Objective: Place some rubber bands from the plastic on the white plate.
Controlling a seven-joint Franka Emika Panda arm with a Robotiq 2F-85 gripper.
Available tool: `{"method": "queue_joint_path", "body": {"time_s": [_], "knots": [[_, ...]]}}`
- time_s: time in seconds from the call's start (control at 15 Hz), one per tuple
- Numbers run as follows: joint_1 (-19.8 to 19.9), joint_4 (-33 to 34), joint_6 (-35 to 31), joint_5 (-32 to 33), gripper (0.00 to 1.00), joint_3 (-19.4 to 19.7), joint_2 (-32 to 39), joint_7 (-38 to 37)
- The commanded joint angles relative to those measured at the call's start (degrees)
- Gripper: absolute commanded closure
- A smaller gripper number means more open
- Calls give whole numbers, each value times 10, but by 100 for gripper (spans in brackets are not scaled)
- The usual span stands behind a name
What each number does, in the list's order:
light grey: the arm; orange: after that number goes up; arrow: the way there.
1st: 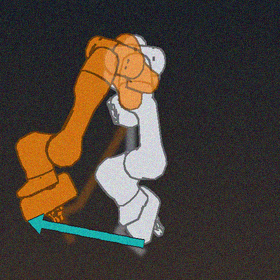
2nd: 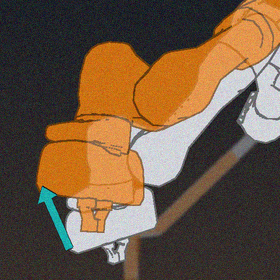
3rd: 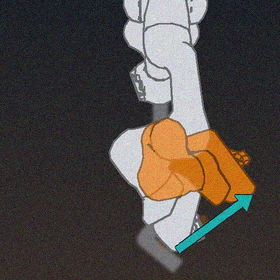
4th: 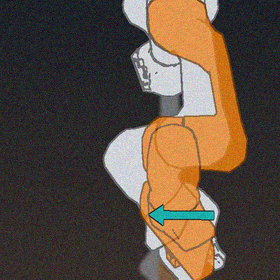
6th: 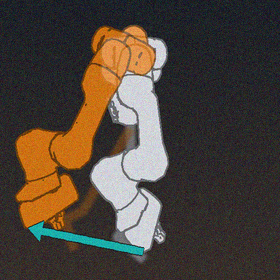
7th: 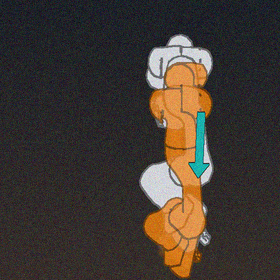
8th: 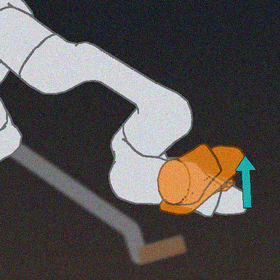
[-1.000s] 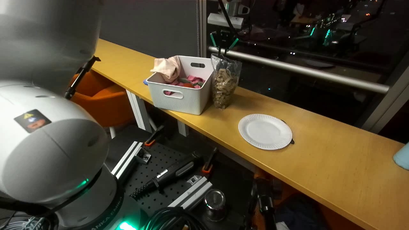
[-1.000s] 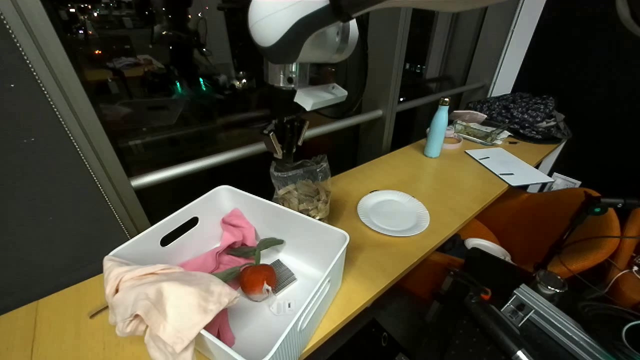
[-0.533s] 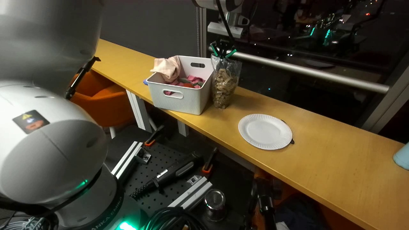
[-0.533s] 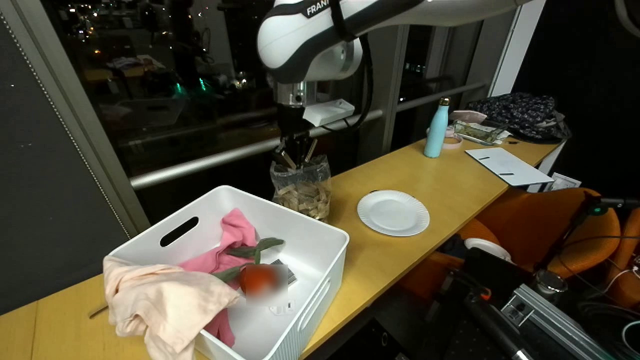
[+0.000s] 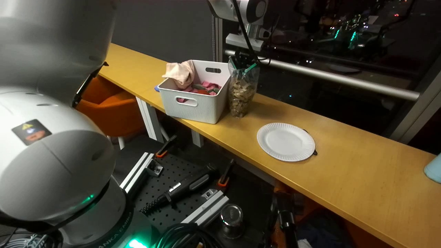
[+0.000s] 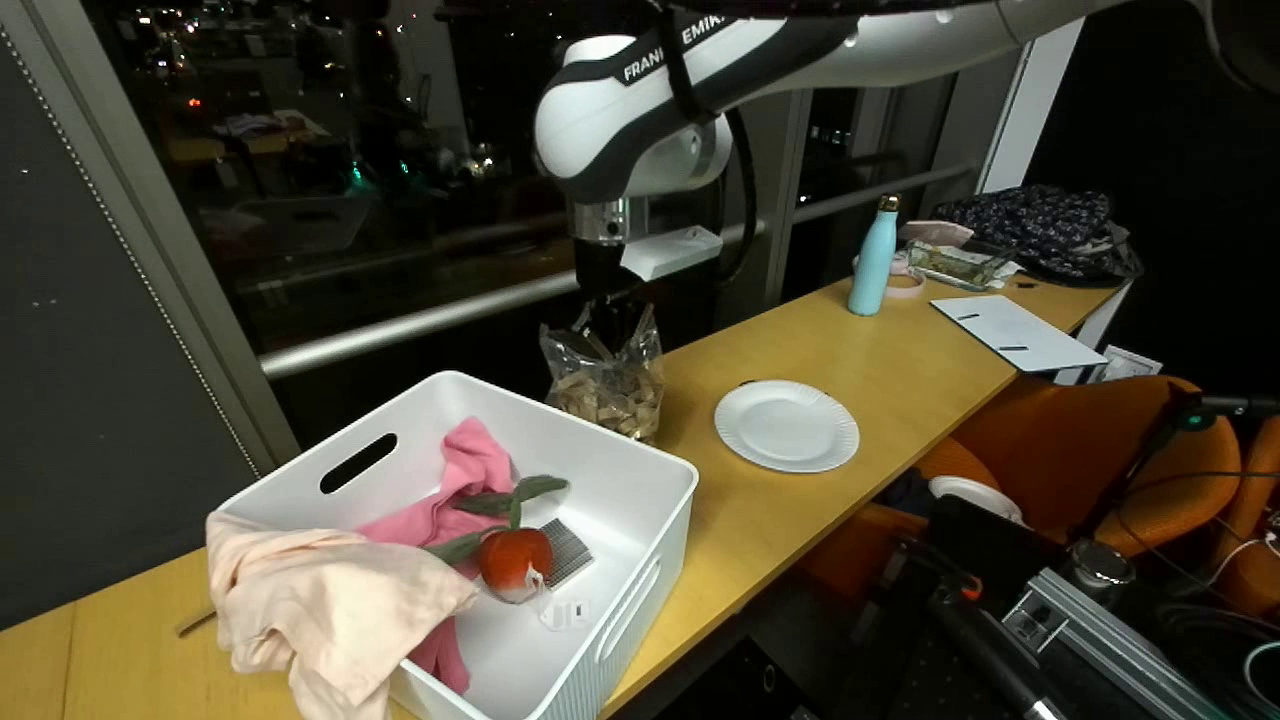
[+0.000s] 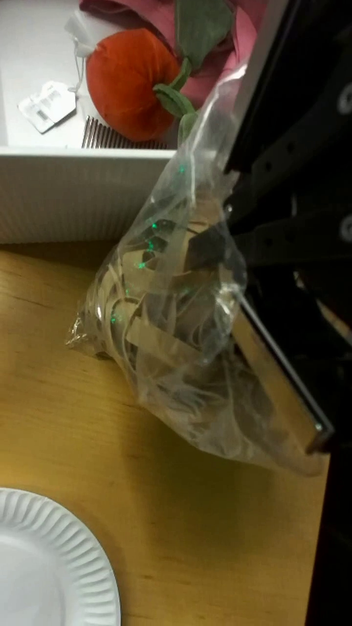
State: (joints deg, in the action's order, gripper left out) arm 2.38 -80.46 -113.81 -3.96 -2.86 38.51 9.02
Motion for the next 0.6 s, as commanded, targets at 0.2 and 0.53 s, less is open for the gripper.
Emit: {"method": "queue_joint_path", "body": {"time_s": [0.2,0.53], "knots": [[-18,48,5,6,100,9,34,-51],[-30,32,0,18,69,27,26,-114]]}}
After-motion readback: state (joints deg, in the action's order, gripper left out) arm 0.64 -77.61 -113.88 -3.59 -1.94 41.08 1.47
